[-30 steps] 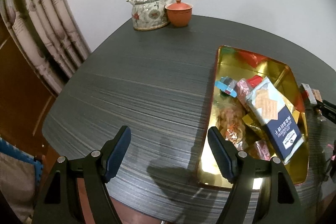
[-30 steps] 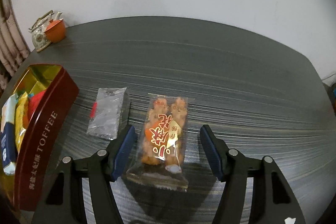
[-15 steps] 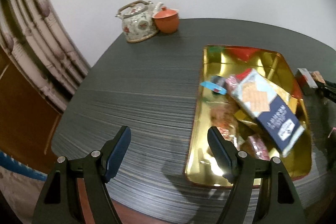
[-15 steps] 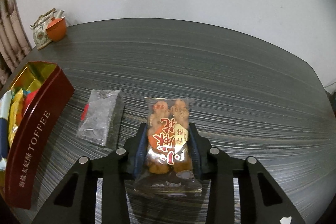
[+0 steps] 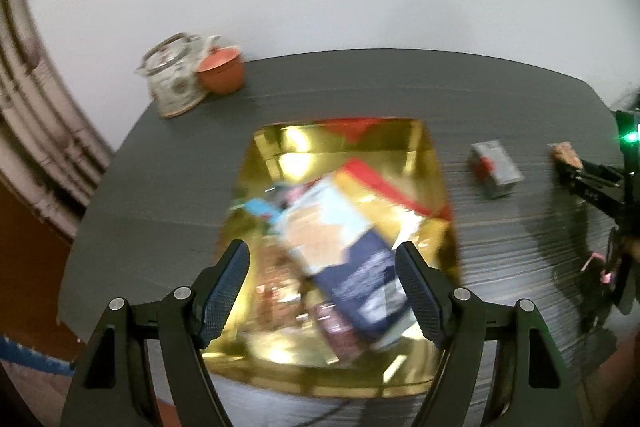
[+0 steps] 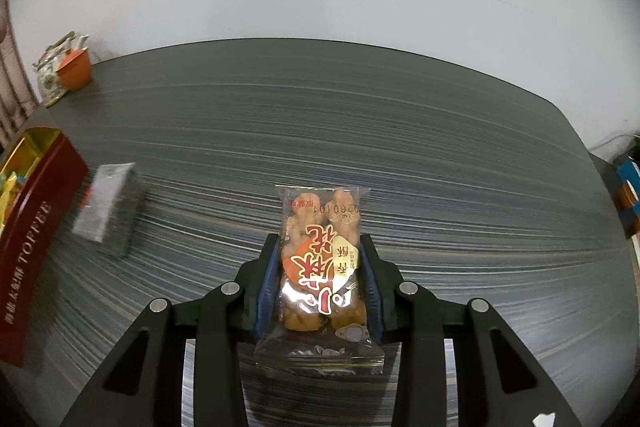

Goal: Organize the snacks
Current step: 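Lift the twisted-snack packet with the right gripper while the left gripper grasps the red-tagged clear bag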

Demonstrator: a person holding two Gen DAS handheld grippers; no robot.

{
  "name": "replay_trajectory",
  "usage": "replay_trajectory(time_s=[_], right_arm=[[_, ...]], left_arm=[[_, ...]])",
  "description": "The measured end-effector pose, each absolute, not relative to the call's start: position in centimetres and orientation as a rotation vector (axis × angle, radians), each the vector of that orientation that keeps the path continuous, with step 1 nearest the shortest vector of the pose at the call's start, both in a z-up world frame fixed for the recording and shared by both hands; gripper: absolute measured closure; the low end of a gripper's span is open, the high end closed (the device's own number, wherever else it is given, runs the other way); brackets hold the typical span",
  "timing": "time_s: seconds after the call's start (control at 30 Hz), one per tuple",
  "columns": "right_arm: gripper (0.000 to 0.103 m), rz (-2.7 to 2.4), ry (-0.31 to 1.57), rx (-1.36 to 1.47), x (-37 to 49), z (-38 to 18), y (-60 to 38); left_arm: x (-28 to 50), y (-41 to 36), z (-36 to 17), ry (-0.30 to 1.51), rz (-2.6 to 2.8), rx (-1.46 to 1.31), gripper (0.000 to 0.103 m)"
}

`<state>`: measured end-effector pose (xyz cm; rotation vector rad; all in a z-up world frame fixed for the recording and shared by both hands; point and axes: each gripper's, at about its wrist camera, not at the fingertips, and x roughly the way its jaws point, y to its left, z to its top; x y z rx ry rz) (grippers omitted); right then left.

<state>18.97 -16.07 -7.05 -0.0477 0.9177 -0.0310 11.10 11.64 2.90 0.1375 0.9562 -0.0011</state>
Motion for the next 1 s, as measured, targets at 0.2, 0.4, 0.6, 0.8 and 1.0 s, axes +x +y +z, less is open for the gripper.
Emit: replay_trajectory(time_s=[0.2, 0.4, 0.6, 0.8, 1.0], right_arm=[[0.069, -0.057, 0.918, -0.043, 18.8, -7.2, -18.1], [0.069, -0.069, 0.915, -0.046, 18.2, -7.2, -19.7], [0.069, -0.066, 0.919, -0.007, 19.1, -7.5, -19.2], [0.069, -0.065, 0.918, -0.007, 18.3, -7.5, -20.2], [0.068, -0.062, 0.917, 0.002, 17.3, -7.1, -21.7]], left_arm=[[12.6, 7.6, 2.8, 0.963, -0.075, 0.128, 0.027], [14.2, 4.4, 2.2, 0.985, -0.119, 0.120, 0.027], [15.6, 2.0, 1.5, 1.013, -0.149, 0.104, 0.027], [17.1, 1.1, 0.5, 1.036, -0.138, 0.059, 0.027], [18.1, 0.4, -0.4, 1.041, -0.148, 0.022, 0.027]])
